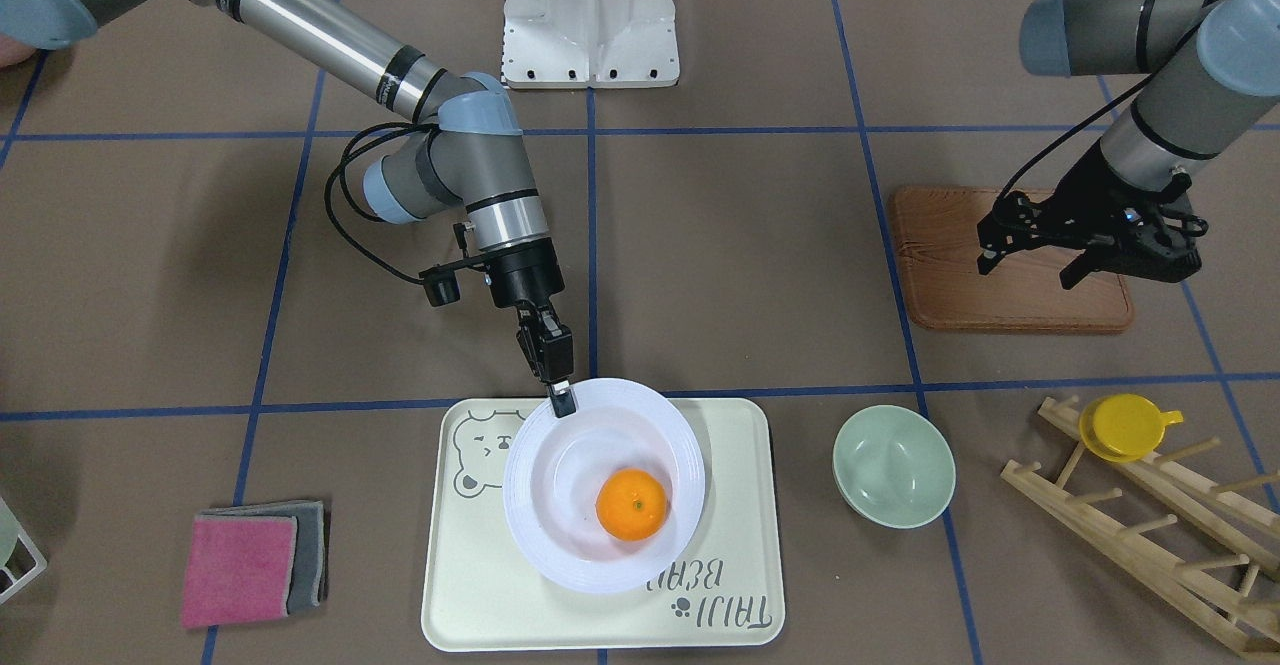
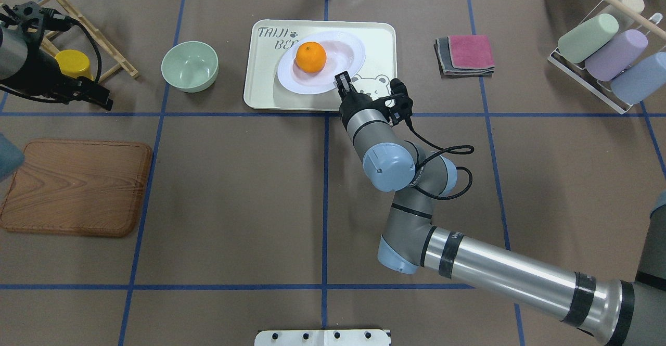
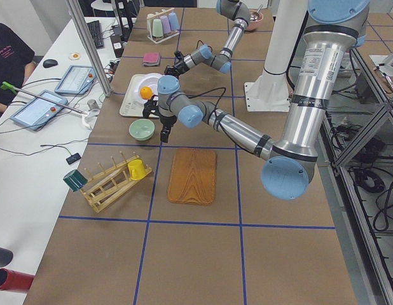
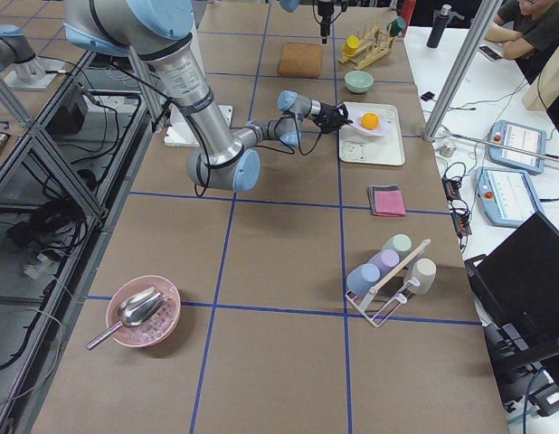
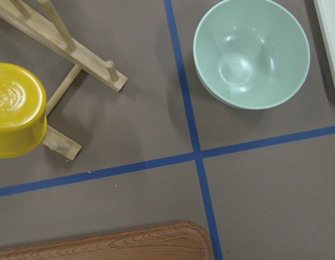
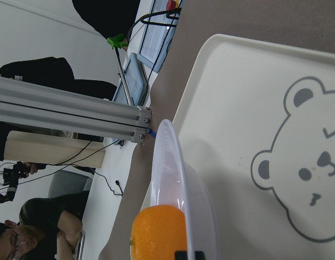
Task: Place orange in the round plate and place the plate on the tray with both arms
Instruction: 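Slide the plate with the right gripper onto the bear tray while the left arm withdraws, then release the plate rim and lift the right gripper away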
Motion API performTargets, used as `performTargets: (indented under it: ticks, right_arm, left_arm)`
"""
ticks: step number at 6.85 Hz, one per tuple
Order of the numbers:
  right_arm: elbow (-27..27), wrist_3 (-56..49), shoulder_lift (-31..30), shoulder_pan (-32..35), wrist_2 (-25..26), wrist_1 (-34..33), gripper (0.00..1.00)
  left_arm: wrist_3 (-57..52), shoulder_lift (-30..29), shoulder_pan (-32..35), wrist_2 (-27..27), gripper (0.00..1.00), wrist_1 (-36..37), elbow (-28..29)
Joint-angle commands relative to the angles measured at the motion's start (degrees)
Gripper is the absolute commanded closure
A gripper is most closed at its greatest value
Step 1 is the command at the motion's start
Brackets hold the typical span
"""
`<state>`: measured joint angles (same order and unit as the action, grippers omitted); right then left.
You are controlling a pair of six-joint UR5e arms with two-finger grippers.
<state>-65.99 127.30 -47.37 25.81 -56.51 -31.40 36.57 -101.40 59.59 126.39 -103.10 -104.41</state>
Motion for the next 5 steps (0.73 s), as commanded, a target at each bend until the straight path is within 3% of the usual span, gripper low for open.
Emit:
performTargets:
  ticks: [1, 2, 3, 5]
  right_arm:
    - [-0.88, -2.73, 0.52, 0.38, -3.14, -6.77, 0.01]
    - [-4.46, -10.33, 0.53, 2.21, -9.43, -9.7, 0.0]
    - [-8.5, -17.45, -0.25, 5.1, -18.2, -17.13, 0.0]
    - [-21.13, -46.36, -5.75, 8.55, -36.4, -34.86, 0.0]
  left_arm:
    - [-0.01, 0.15, 0.0, 0.0, 0.02, 0.0, 0.08]
    - [-0.1, 0.15, 0.35, 0.0, 0.02, 0.0, 0.08]
    - [-0.1, 0.15, 0.44, 0.0, 0.02, 0.0, 0.08]
    - [-0.1, 0.15, 0.53, 0.0, 0.02, 0.0, 0.17]
